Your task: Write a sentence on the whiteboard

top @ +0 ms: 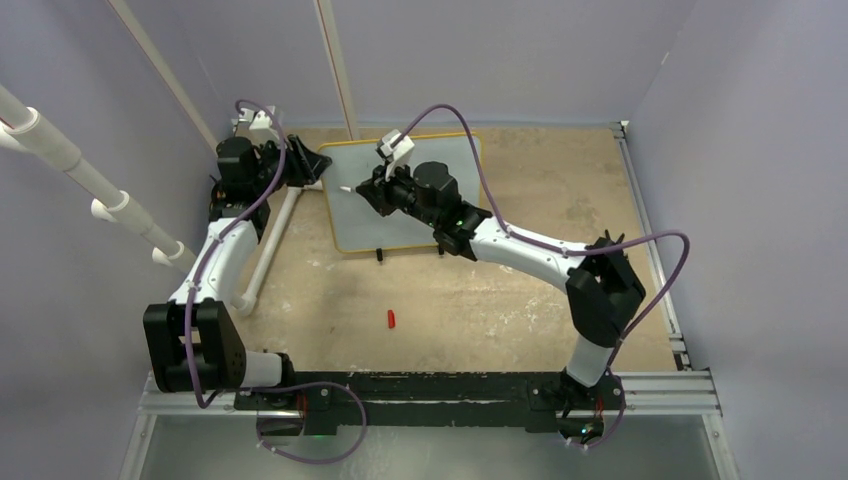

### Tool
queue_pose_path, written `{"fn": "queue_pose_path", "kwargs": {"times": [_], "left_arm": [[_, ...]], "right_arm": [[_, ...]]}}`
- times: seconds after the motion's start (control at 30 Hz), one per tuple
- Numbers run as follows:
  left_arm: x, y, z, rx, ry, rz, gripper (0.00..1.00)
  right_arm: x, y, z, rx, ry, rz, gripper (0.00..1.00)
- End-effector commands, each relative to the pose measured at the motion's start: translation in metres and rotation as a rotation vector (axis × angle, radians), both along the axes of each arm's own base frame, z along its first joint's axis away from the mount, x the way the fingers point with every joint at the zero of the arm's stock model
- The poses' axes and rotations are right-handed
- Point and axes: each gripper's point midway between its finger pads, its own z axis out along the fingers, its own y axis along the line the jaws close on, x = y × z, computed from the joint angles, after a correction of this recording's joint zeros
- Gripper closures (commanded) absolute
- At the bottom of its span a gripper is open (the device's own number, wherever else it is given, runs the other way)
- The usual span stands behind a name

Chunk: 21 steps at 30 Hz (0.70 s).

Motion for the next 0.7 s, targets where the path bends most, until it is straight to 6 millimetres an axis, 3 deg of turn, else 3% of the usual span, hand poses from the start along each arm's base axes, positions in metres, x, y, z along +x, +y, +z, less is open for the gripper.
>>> {"fn": "queue_pose_path", "kwargs": {"times": [0.0, 0.67], "left_arm": [[0.001, 0.001, 0.006, -0.014, -0.031, -0.007, 0.62], [0.002, 0.004, 0.001, -0.025, -0.02, -0.009, 0.71]], "right_arm": [[0.01, 0.009, 0.031, 0.036, -0.073, -0.032, 1.0], [0.023, 0.017, 0.013, 0.001, -0.067, -0.069, 1.0]]}}
